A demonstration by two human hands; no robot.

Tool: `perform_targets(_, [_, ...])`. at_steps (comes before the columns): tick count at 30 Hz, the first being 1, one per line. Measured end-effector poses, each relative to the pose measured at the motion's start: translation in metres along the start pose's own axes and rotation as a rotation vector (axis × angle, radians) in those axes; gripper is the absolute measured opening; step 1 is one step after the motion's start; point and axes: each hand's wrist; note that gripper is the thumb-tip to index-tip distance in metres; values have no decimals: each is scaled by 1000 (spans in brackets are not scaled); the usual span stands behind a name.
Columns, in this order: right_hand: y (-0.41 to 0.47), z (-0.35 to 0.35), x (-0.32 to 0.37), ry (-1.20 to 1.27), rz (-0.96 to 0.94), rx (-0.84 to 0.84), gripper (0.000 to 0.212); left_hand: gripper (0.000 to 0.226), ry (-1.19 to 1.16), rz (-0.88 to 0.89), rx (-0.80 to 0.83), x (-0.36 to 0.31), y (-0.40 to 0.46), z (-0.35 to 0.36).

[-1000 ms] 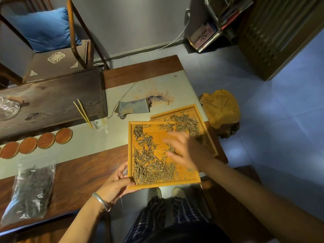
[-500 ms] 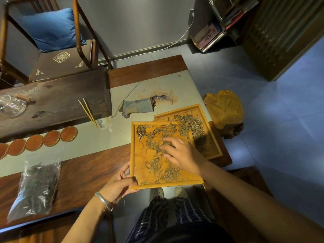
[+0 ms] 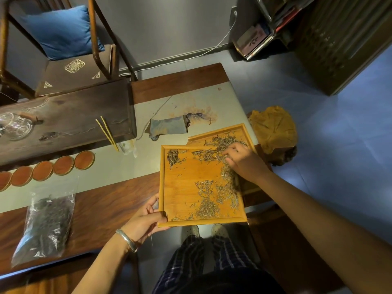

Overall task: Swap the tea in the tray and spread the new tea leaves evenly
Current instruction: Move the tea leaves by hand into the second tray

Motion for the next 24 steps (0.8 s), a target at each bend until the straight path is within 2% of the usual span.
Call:
perform_targets(2, [1,-5,-1,19,41,-13,21,79,23,-7,-7,0,2,-1])
perform_targets(5, [-1,-8,12,12,-81,-140,13,77,37,-6,-14,0,4,-1])
perform_targets(12, [-3,18,57,174,-222,69,40,78,42,1,1,-2,6,1])
perform_targets(18, [-1,22,40,54,-167,25,36,71,-24,19,6,-8,5,3])
perform_targets(24, [-2,16,8,-38,-117,59,32,70,-26,-2,4,-5,4,2])
Point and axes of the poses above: each hand's wrist, its own y-axis towards the middle knuckle, its own z-axis out of the palm, x = y × z, and after that the axes turned 7 degrees about y, right-handed
